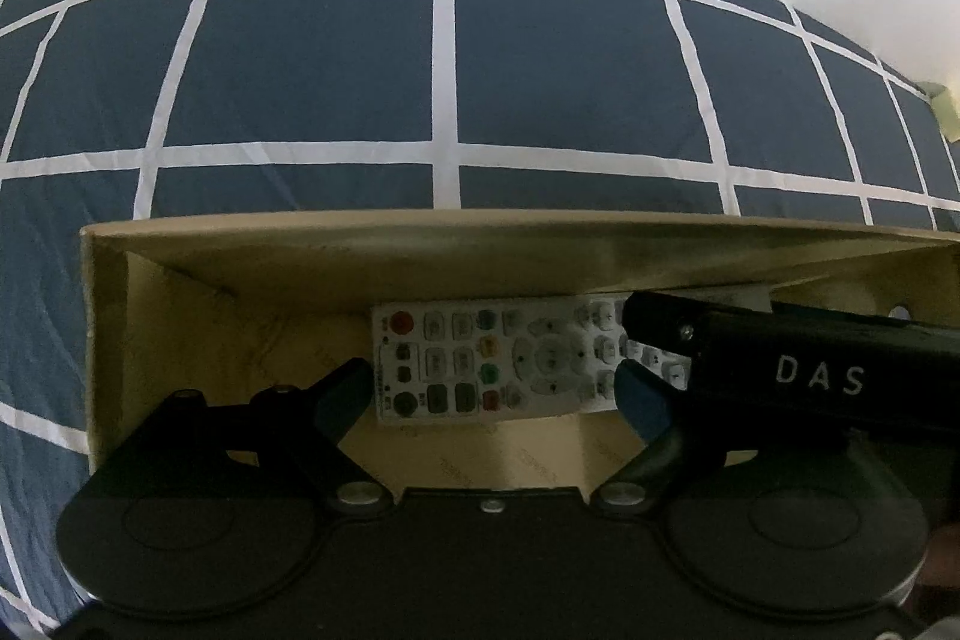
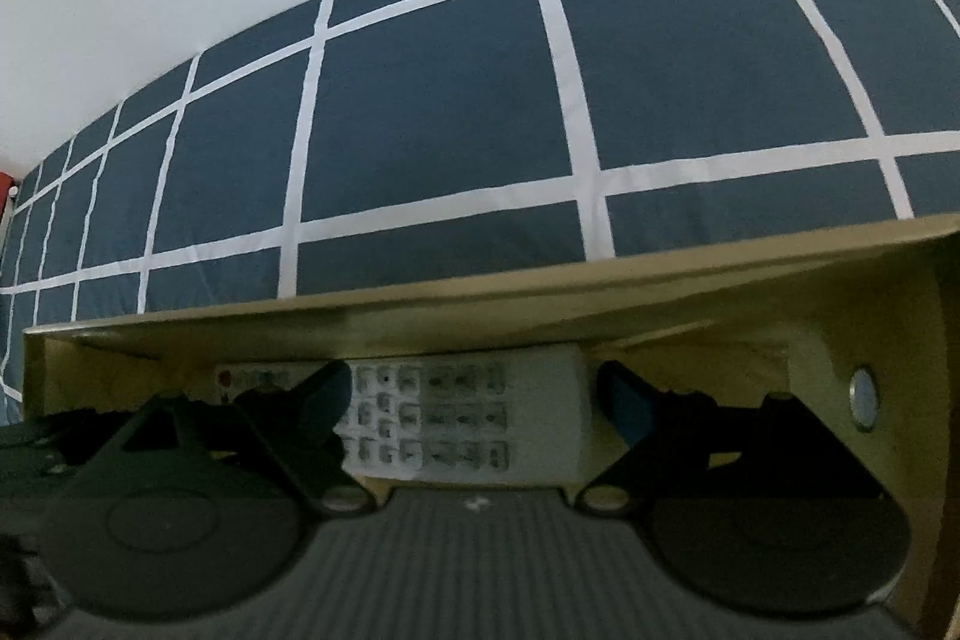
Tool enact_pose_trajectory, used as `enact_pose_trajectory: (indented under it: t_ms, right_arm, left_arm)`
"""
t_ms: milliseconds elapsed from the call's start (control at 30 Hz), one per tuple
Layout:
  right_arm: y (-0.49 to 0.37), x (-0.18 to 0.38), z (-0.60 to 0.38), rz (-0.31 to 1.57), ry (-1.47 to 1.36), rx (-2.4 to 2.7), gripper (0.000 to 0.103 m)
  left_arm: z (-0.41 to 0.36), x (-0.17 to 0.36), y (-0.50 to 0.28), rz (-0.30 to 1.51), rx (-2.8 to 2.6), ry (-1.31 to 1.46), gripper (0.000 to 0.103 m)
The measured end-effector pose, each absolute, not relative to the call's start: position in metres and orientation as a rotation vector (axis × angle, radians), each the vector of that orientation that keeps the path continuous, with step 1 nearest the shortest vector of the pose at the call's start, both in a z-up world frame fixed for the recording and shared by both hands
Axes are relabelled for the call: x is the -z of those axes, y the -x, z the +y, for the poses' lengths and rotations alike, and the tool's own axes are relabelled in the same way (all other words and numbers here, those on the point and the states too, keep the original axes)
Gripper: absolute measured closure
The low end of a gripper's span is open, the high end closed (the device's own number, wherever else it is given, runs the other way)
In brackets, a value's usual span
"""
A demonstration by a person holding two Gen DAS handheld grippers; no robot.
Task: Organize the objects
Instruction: 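Open both grippers to release the remote and raise them out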
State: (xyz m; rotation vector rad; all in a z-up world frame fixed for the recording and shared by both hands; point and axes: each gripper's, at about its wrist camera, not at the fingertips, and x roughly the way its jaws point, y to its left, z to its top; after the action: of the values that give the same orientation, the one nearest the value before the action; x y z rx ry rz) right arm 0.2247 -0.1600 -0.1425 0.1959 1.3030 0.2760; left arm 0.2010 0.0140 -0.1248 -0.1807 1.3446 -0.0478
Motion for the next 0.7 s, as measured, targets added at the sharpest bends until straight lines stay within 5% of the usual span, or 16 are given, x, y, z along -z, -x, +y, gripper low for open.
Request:
enact_pose_trajectory:
  t_ms: [700]
  right_arm:
    - [-0.187, 0.077, -0.167, 1.228, -0.133, -0.319, 0.006]
  left_arm:
    - [0.003, 0.067, -0.150, 1.288, -0.020, 0.199, 0.008]
